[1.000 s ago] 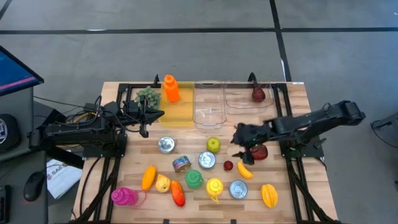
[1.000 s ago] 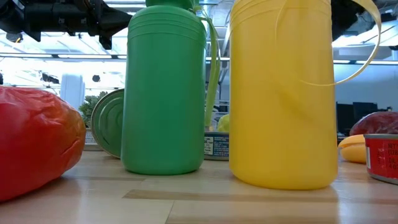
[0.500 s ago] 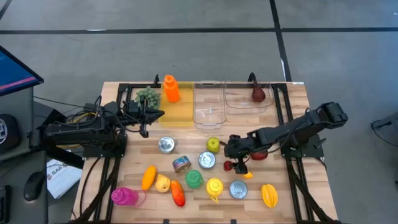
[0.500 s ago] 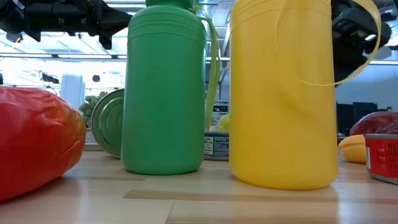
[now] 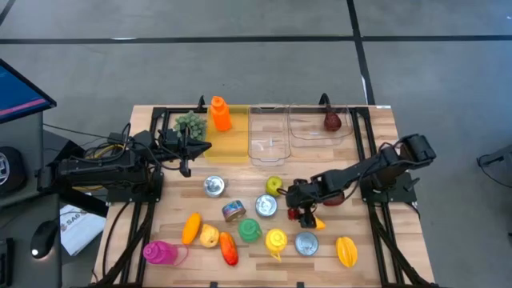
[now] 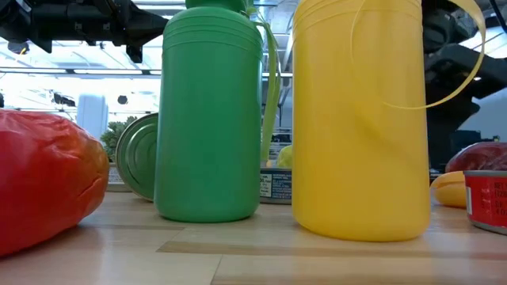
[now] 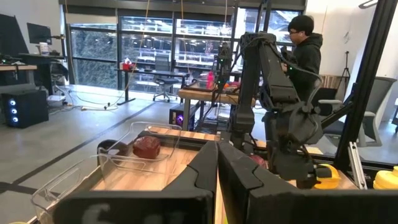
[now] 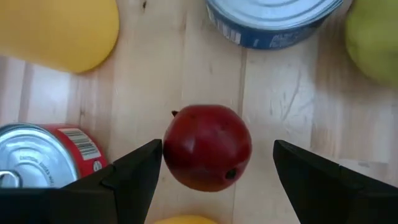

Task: Pick & Place Food Item
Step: Put the red pomegranate into the right transparent bin

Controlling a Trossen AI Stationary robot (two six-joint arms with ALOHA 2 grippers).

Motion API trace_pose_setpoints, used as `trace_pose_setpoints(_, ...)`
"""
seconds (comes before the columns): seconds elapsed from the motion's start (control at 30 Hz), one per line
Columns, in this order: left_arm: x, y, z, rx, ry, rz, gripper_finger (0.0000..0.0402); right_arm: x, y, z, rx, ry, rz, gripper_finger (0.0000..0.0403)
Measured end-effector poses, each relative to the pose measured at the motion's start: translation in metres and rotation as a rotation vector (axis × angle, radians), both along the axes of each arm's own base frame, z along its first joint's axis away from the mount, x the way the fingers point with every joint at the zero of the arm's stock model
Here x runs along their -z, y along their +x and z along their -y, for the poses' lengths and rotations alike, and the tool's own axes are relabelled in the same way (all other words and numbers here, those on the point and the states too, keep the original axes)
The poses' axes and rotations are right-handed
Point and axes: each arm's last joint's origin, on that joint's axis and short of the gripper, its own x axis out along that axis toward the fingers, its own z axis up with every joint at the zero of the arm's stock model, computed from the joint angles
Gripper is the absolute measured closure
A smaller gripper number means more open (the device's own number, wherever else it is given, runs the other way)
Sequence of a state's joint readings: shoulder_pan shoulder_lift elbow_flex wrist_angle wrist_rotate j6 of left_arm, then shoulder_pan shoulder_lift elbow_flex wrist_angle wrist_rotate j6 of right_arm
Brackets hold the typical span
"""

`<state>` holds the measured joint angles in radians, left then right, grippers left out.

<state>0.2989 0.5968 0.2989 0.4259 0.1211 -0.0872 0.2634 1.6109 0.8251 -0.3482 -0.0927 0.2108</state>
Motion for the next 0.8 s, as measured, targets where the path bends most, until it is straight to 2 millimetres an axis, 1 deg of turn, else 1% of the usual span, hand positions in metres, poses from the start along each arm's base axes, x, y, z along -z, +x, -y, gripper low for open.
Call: trace_pose_setpoints(0.8, 0.0, 0.0, 0.0, 0.0, 0.0, 0.0, 0.0401, -0.0025, 0.0035, -0.001, -0.004, 0.022, 0.041, 0.0101)
